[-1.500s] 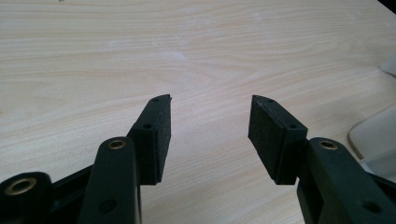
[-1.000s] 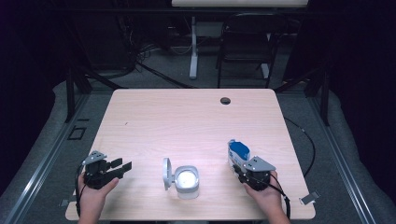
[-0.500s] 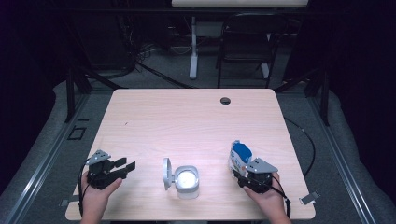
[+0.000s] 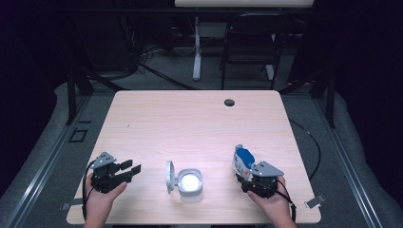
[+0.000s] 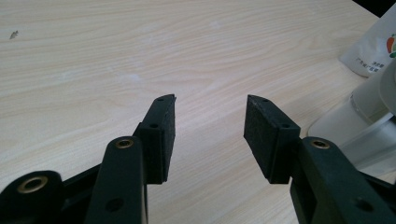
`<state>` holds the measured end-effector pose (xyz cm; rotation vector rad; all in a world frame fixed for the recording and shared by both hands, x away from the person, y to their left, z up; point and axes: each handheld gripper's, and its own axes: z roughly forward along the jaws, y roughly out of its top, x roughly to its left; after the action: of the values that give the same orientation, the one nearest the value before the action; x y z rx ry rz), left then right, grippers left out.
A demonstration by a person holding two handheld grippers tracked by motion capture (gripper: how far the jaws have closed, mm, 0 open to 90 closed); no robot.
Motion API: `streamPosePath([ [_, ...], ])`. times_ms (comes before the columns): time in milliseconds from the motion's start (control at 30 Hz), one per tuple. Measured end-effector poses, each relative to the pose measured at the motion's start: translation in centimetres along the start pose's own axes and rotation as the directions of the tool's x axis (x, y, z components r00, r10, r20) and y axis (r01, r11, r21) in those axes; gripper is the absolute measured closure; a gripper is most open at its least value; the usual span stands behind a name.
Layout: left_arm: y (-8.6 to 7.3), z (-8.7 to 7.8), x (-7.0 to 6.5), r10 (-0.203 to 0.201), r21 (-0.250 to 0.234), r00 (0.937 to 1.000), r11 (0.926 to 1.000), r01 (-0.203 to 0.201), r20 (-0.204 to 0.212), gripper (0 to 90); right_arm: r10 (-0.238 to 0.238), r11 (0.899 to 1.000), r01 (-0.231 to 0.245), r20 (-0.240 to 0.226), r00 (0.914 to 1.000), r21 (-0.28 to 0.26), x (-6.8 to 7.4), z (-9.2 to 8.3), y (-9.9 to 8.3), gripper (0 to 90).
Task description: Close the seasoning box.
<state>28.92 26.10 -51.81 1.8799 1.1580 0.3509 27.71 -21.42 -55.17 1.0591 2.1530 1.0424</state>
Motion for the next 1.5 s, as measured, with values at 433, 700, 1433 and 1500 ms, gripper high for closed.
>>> streamPosePath([
  [433, 0.9, -0.5, -2.3, 0.069, -0.008, 0.9968, 0.9976, -0.068, 0.041, 74.4, 0.026, 1.0, -0.026, -0.009, 0.9996, -0.005, -0.1, -1.0, -0.2, 35.0],
  [700, 1.8, -1.0, -5.0, 0.166, 0.007, 0.9802, 0.9858, -0.168, 0.108, 90.0, 0.043, 0.999, -0.043, -0.01, 0.999, -0.013, -0.3, -2.3, -0.5, 34.1],
  [1433, 2.6, -0.5, -9.9, 0.258, -0.012, 0.9367, 0.9648, -0.263, 0.237, 90.0, 0.073, 0.996, -0.074, -0.026, 0.997, -0.04, -0.6, -2.3, -1.1, 34.1],
  [1500, 2.7, -0.3, -10.1, 0.253, -0.021, 0.9332, 0.9664, -0.256, 0.255, 90.0, 0.075, 0.996, -0.076, -0.029, 0.9968, -0.04, -0.6, -2.2, -1.1, 34.1],
])
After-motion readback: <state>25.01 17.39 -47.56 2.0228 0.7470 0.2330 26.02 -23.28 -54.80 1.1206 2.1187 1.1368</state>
